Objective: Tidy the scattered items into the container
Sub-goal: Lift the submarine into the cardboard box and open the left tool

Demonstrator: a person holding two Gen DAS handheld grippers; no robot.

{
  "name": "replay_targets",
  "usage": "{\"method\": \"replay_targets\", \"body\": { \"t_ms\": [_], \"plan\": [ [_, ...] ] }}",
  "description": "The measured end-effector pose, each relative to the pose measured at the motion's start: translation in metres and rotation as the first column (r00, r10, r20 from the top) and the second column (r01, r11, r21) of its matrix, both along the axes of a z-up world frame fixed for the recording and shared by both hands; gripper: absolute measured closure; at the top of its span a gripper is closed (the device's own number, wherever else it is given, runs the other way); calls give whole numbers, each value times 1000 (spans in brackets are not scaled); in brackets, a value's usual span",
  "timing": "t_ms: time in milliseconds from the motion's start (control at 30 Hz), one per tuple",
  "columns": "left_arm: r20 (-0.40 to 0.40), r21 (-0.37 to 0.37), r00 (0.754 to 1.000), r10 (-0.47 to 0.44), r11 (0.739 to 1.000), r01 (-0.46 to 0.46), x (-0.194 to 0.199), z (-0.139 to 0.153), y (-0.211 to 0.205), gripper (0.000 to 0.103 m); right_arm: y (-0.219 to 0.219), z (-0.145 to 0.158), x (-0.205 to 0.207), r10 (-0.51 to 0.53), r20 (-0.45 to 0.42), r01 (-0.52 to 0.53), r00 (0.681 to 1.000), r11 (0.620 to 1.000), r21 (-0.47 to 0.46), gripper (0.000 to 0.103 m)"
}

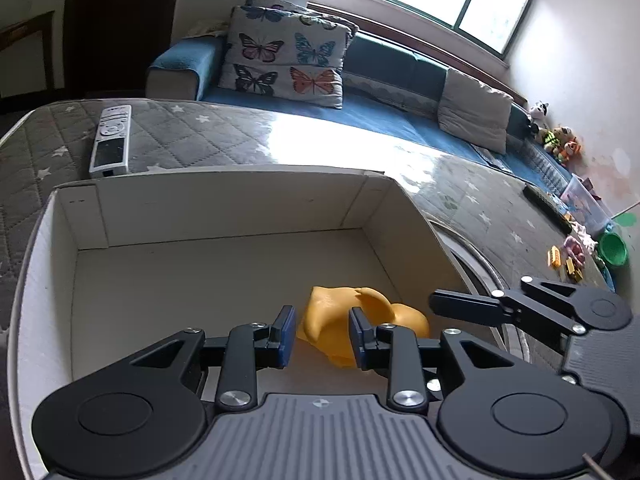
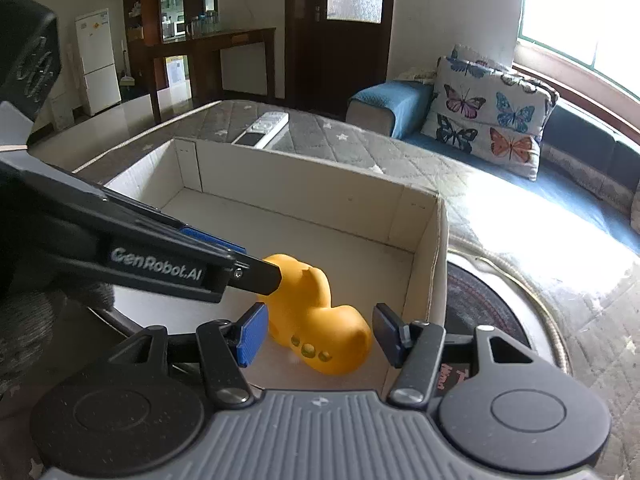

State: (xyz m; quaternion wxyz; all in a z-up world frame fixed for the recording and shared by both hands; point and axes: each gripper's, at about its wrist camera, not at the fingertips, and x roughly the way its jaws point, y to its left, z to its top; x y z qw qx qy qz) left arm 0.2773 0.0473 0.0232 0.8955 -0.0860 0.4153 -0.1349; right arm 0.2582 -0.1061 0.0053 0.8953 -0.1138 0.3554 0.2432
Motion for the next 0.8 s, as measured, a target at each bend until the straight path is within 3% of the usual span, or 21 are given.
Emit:
{"method": "replay_targets", "body": {
  "t_ms": [267,333,800],
  "plan": [
    [33,4,999,14,1000,-14,-16,14,2,71,-3,14,-15,-15,34,14,999,1000,21,42],
    [43,2,999,14,1000,-14,-21,18,1,71,-5,17,-21,-20,41,19,999,999,27,34],
    [81,-1,996,23,1000,-23,-59,32,-4,71,-20,31,-65,-56,84,50,995,996,77,30]
  ]
}}
